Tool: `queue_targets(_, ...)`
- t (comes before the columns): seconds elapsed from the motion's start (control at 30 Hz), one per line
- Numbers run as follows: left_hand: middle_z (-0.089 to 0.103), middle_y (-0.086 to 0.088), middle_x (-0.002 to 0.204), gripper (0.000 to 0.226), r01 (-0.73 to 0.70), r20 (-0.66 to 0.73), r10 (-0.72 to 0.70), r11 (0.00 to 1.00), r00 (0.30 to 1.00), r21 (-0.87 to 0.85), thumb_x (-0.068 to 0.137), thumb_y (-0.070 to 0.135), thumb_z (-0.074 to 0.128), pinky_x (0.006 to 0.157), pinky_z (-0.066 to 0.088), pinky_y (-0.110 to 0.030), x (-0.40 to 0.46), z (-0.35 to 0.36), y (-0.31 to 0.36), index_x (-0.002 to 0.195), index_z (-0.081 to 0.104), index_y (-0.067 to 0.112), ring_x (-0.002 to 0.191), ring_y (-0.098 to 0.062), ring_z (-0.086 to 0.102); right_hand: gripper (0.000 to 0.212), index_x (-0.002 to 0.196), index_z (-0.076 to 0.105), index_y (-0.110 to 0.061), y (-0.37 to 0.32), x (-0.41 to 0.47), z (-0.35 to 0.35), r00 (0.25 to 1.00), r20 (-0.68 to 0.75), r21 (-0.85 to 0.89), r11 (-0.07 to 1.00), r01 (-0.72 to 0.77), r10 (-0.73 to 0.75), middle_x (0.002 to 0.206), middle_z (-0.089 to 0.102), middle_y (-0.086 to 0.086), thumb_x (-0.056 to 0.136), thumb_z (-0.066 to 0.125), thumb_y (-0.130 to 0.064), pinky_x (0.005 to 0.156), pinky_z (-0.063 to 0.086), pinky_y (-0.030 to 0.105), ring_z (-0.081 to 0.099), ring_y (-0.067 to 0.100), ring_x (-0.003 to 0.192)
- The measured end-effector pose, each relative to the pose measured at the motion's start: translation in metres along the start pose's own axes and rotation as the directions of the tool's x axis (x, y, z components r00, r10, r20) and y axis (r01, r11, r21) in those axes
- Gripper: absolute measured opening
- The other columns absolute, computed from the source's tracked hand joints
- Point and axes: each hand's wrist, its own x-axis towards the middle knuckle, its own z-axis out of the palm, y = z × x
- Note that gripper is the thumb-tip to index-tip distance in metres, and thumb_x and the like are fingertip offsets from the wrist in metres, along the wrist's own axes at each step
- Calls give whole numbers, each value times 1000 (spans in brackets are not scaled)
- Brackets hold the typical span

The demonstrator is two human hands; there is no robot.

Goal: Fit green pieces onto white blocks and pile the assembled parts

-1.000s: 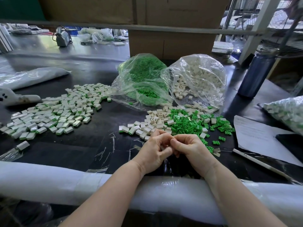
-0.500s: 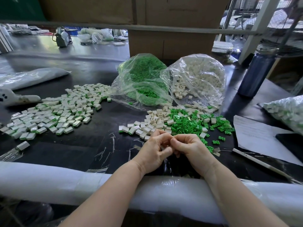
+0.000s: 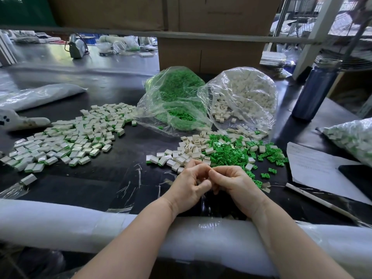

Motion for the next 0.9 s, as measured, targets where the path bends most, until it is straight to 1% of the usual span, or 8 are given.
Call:
queue_targets(0.03,43,2,99,21,-5,1,5,1000,1000,-1,85,0,56,78,41,-9,0,0,0,83,60,20,86,-10,49,18,78,74,-10,0,0,0,1000,5,0,1000,-3,3,64,60,4,80,60,-22,55,43,17,51,8,57)
queue_targets(0.1,43,2,100,23,-9,3,9,1000,1000,-1,85,0,57,77,40,-7,0,0,0,81,58,23,85,-6,48,17,77,74,-11,0,0,-1,1000,0,-9,1000,-4,4,63,62,1,84,59,-16,54,43,16,52,7,56)
queue_targets(0.23,43,2,101,24,-10,12,10,1000,1000,-9,85,1,57,78,40,-10,0,1,-1,84,59,24,86,-8,48,22,77,73,-9,1,0,-1,1000,-29,-13,1000,0,0,61,64,0,89,56,-6,51,43,14,53,5,53)
queue_targets(0.47,42,5,100,25,-14,12,14,1000,1000,-8,85,1,57,80,40,-10,0,1,-3,84,59,26,88,-7,48,19,78,71,-3,0,0,0,999,-43,-8,1000,-12,12,60,63,2,89,55,-5,50,42,16,52,7,52)
queue_targets(0.57,42,6,100,25,-16,15,17,1000,1000,-10,85,1,57,80,40,-10,0,1,-3,85,59,26,88,-7,48,18,80,71,-1,1,0,1,998,-56,-9,1000,-16,15,61,61,6,89,56,-5,51,41,18,51,9,53)
queue_targets(0.7,42,6,100,20,-12,24,12,1000,1000,-3,85,2,57,81,42,-13,0,1,-3,89,61,21,89,-9,48,18,83,69,4,3,1,-1,998,-66,-17,1000,-19,18,66,58,13,89,56,-7,52,39,21,49,13,55)
queue_targets(0.8,42,4,102,16,-9,9,9,1000,1000,4,86,1,56,83,43,-17,0,1,-4,92,63,15,92,-13,50,18,80,71,-4,3,2,0,999,-52,15,1000,-1,2,62,61,6,89,57,-8,52,44,17,53,9,55)
queue_targets(0.9,44,-3,107,14,-8,-29,7,999,1000,-43,88,7,58,82,44,-13,1,1,-2,90,62,20,91,-13,52,21,82,72,-10,3,3,2,999,-41,-2,999,33,-33,73,64,11,86,58,-25,59,50,19,58,14,65)
